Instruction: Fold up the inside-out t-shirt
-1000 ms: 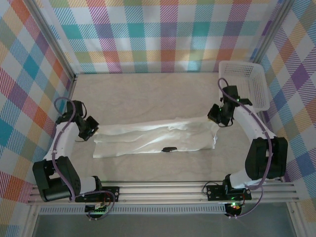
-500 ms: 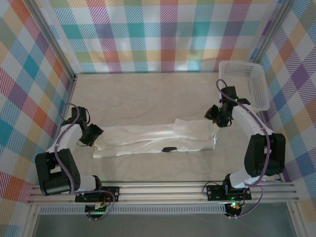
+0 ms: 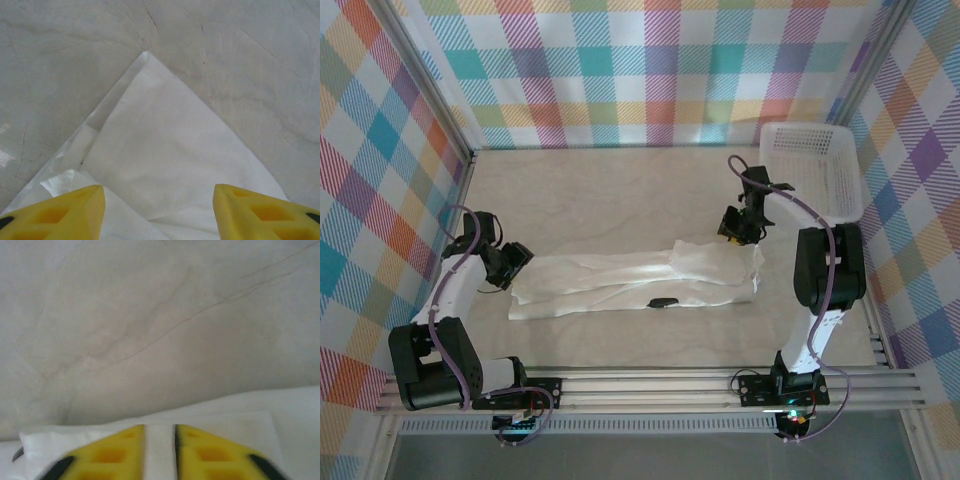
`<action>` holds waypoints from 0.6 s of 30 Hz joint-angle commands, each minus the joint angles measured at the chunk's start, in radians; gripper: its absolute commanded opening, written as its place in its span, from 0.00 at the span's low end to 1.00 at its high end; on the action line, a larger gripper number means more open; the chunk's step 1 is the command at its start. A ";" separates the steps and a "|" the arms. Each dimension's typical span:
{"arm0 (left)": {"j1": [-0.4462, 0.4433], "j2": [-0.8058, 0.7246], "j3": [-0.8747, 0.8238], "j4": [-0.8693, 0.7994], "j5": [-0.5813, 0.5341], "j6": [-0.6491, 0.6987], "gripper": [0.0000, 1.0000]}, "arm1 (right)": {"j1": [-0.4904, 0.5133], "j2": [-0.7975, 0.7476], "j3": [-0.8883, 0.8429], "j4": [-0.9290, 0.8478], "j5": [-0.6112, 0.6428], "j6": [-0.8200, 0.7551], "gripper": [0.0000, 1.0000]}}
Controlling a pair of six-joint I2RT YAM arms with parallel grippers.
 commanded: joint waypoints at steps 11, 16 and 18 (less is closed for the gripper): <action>-0.014 0.003 0.023 0.031 0.045 0.036 0.61 | 0.124 -0.094 0.031 -0.060 0.184 -0.135 0.48; -0.026 -0.063 0.017 0.060 0.087 0.059 0.67 | 0.226 -0.008 0.112 -0.061 0.127 -0.139 0.60; -0.030 -0.091 0.015 0.062 0.090 0.071 0.69 | 0.262 0.026 0.134 -0.048 0.096 -0.130 0.63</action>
